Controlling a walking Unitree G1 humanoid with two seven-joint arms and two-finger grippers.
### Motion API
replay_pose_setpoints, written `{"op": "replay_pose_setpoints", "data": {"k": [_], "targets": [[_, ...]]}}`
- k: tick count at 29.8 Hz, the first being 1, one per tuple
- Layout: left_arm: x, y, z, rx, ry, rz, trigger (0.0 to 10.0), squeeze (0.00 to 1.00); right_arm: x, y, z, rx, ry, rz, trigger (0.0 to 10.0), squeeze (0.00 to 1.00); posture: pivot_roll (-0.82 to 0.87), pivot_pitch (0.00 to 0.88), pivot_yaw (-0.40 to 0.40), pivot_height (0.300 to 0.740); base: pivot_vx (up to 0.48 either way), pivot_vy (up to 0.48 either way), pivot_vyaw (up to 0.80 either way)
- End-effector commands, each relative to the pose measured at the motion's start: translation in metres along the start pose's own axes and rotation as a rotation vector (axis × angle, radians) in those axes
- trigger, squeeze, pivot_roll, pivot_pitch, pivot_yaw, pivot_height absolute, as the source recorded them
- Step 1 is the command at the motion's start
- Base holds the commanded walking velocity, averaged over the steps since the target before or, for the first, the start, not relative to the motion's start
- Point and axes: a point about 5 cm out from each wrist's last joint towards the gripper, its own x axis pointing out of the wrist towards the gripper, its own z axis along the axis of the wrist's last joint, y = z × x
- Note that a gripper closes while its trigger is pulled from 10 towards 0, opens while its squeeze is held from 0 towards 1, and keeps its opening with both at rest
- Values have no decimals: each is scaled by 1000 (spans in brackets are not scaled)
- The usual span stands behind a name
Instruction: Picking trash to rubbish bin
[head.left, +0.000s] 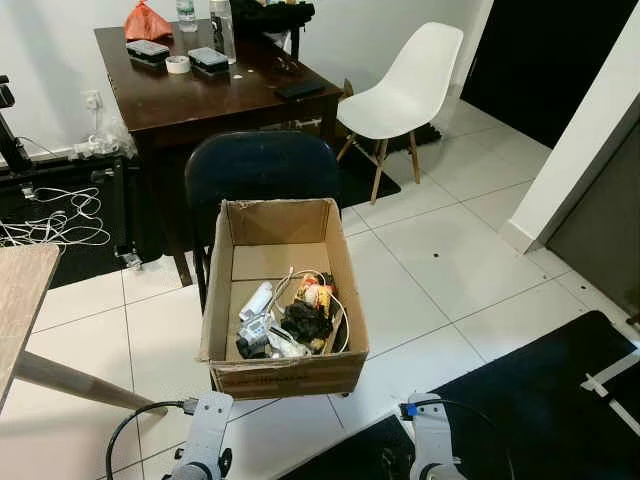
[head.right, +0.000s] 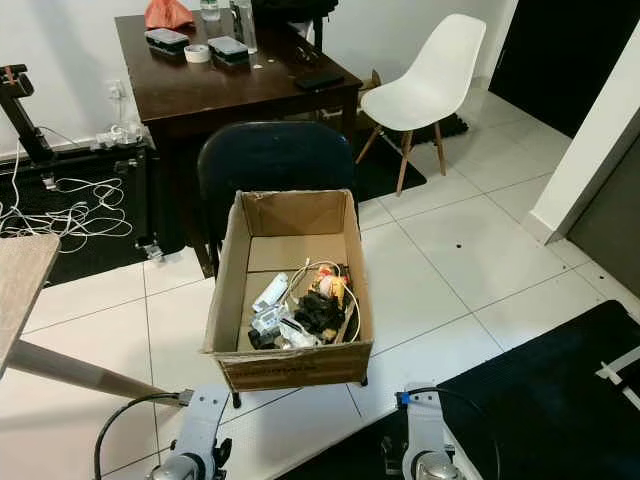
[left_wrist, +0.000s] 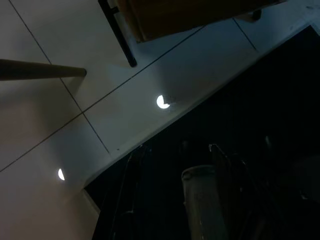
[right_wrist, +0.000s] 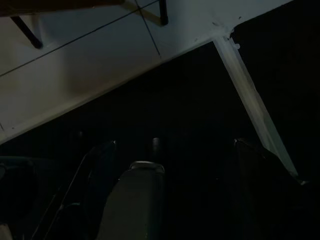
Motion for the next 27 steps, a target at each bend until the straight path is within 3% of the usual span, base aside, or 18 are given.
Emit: {"op": "replay_pose_setpoints", "data": {"k": [1, 27], "targets": [[0, -1, -4, 6, 25, -4, 10000, 0, 0, 0, 1, 25, -5, -6, 10000, 0, 74, 63, -2, 740, 0, 0, 0], [0, -1, -4, 10, 24, -9, 10000, 0, 0, -1, -2, 27, 9, -6, 10000, 0, 78, 63, -2, 740, 0, 0, 0]]}}
